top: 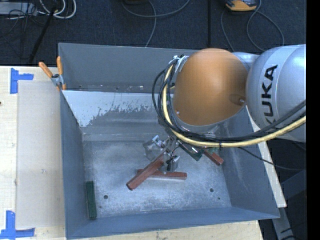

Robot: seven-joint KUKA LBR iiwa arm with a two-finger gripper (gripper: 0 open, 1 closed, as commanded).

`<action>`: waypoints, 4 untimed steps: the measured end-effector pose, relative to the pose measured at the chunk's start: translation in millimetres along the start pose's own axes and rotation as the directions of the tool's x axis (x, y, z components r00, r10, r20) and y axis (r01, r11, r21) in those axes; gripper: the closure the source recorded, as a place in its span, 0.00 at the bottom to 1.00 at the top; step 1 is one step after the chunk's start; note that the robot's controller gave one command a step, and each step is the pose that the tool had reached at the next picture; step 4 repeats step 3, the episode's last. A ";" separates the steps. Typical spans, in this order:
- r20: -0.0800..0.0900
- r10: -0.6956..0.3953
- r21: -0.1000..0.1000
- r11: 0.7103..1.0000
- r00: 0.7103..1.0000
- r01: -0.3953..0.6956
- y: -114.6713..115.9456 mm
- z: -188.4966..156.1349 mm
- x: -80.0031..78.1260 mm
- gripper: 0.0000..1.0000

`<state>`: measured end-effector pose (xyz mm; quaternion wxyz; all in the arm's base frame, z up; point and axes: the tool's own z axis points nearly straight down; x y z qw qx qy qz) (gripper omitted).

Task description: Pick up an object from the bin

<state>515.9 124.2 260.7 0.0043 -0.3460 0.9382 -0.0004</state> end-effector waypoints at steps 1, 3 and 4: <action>-0.006 0.001 -0.004 1.000 1.000 -0.001 0.8 3.8 1.6 0.00; -0.006 -0.277 -0.008 0.961 0.961 0.277 -29.4 172.2 -18.4 1.00; -0.006 -0.277 -0.008 0.961 0.961 0.277 -29.4 172.2 -18.4 1.00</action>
Offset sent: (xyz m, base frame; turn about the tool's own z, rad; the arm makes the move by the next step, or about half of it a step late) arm 0.0000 0.0000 0.0000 0.0000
